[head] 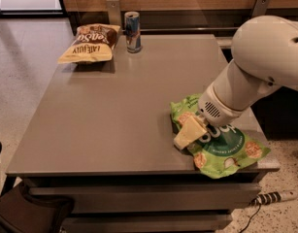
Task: Move green rice chip bag near redbull can
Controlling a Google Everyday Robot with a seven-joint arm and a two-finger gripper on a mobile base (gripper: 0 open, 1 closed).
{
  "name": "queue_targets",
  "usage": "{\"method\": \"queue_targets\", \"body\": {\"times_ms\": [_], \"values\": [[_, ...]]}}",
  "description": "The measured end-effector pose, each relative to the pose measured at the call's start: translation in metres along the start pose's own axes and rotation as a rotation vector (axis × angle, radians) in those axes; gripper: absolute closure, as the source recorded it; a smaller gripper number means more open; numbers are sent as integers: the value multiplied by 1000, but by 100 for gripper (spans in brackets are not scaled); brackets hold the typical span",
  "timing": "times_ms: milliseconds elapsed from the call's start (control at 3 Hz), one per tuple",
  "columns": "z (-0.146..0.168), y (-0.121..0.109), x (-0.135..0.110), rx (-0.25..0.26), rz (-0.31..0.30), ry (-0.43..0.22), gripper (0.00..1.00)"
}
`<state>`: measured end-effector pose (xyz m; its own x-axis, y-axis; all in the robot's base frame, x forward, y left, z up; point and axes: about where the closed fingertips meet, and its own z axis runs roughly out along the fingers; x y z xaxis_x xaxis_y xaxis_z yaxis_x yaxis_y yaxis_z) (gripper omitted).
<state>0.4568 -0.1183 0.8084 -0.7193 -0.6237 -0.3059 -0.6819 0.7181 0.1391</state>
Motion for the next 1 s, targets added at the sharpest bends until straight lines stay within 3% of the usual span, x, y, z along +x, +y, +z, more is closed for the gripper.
{"method": "queue_targets", "body": {"times_ms": [333,667,1000], "values": [[-3,0,-1,0,0,0,61],[-5,1,-2,0,0,0,91],[-6,1,-2,0,0,0,100]]}}
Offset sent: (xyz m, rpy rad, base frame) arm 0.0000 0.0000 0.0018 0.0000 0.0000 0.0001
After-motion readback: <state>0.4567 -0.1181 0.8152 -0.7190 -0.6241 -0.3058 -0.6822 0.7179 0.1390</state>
